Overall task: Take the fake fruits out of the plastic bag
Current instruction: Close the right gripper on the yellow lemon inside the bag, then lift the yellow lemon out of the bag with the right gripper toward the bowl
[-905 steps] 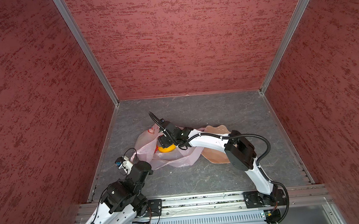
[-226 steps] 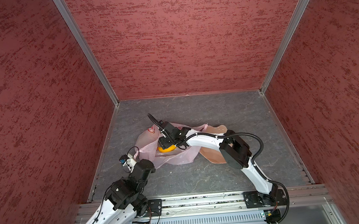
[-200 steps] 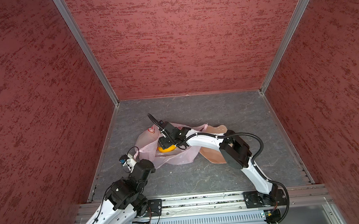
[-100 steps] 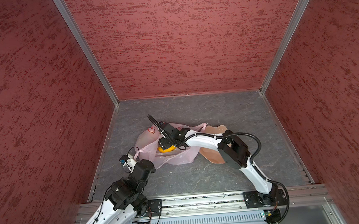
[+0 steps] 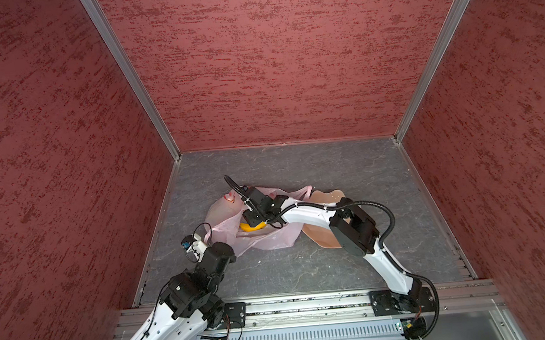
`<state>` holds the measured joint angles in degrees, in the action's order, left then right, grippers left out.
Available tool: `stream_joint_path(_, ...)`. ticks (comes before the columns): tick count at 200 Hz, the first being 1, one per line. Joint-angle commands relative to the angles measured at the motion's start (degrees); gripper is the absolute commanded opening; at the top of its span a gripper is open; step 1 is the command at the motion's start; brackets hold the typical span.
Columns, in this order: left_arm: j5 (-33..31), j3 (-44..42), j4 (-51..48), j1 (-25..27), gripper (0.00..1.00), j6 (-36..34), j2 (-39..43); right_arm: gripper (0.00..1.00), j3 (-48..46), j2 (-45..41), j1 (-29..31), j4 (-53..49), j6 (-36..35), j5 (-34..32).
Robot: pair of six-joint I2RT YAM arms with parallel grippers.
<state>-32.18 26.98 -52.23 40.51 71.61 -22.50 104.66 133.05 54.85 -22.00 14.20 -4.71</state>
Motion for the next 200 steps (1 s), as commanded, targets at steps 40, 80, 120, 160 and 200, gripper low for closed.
stream_joint_path(40, -2.9, -0.5, 2.5, -0.6, 0.16, -2.5, -1.6, 0.44, -10.4, -16.0, 0.1, 1.4, -2.3, 2.6)
stream_joint_path(80, -3.5, -0.5, 2.4, -0.8, 0.16, -4.0, -0.6, 0.42, -14.4, -22.7, 0.6, -1.0, -2.3, 5.0)
stream_joint_path(120, -2.5, -1.8, 2.4, -0.7, 0.16, -3.7, 0.6, 0.41, -15.4, -27.8, 0.6, -1.7, -0.8, 6.5)
stream_joint_path(160, -2.1, -1.5, 2.0, -0.7, 0.16, -4.4, 1.5, 0.41, -14.1, -32.3, 0.6, -3.2, -1.5, 3.6)
stream_joint_path(200, -1.7, -0.7, 3.1, -0.9, 0.16, -6.3, 1.7, 0.41, -13.8, -36.5, -0.4, -6.8, -2.9, -4.9)
